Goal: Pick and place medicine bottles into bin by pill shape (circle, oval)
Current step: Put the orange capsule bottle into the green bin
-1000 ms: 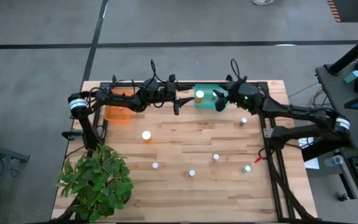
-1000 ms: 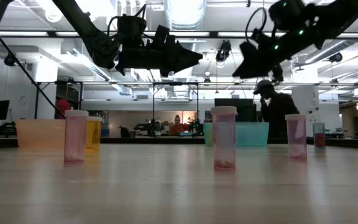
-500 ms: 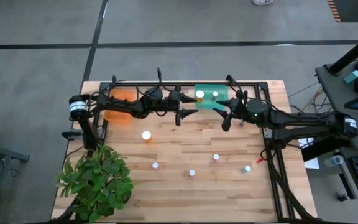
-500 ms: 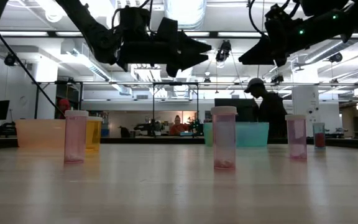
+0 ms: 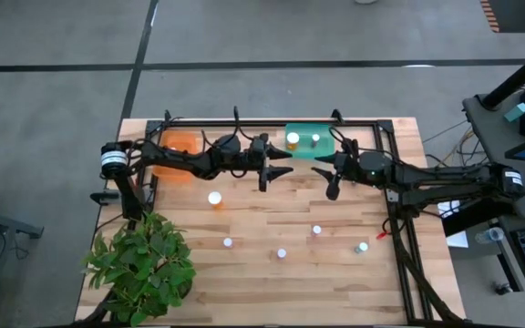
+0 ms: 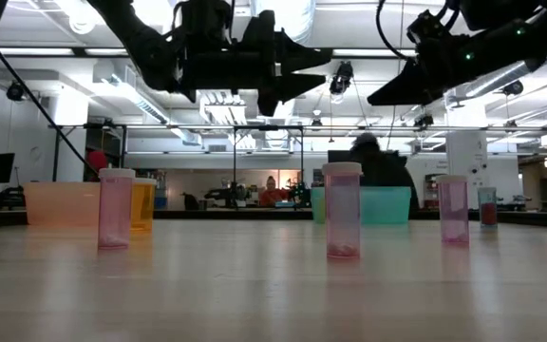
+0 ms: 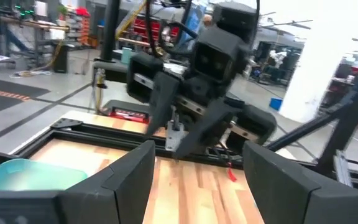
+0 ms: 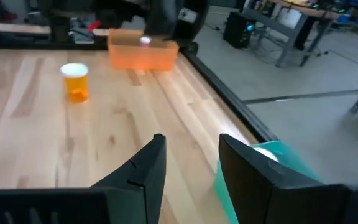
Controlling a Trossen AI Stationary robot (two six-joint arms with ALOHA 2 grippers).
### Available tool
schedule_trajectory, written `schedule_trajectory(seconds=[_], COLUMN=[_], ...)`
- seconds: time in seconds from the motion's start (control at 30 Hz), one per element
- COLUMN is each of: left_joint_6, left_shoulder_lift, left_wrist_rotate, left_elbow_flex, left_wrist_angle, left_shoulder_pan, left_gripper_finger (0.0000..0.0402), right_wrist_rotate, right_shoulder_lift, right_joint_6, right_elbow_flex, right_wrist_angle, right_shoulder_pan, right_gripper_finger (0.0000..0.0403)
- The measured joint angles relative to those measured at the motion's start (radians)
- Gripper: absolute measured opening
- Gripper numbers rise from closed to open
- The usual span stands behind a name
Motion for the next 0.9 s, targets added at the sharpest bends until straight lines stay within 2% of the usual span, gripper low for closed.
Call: schedule_trajectory(seconds=[0.17, 0.3, 0.43, 0.53, 0.8, 0.9], left_joint_6=[0.0, -0.005, -0.151, -0.234, -0.319, -0.422], left_shoulder_lift=[0.0, 0.0, -0.004, -0.018, -0.018, -0.018], left_wrist_rotate=[-0.023, -0.024, -0.033, -0.046, -0.047, -0.074], left_elbow_flex=[0.0, 0.0, 0.009, 0.067, 0.357, 0.4], left_wrist_angle=[0.0, 0.0, -0.091, -0.37, -1.349, -1.589], left_shoulder_pan=[-0.015, -0.021, -0.03, -0.062, -0.163, -0.178], left_gripper_finger=[0.0224, 0.0224, 0.0224, 0.0219, 0.0201, 0.02], right_wrist_rotate=[-0.005, -0.005, -0.005, -0.005, -0.005, -0.005], right_shoulder_lift=[0.0, 0.0, -0.001, -0.001, -0.002, -0.002], right_joint_6=[0.003, -0.003, -0.011, -0.019, -0.045, -0.045], right_elbow_flex=[-0.03, -0.07, -0.104, -0.105, -0.1, -0.1], right_wrist_angle=[0.011, 0.1, 0.177, 0.177, 0.178, 0.178], right_shoulder_pan=[0.0, 0.0, 0.0, 0.0, 0.0, 0.0], right_gripper_finger=[0.0137, 0.0137, 0.0137, 0.0137, 0.0137, 0.0137])
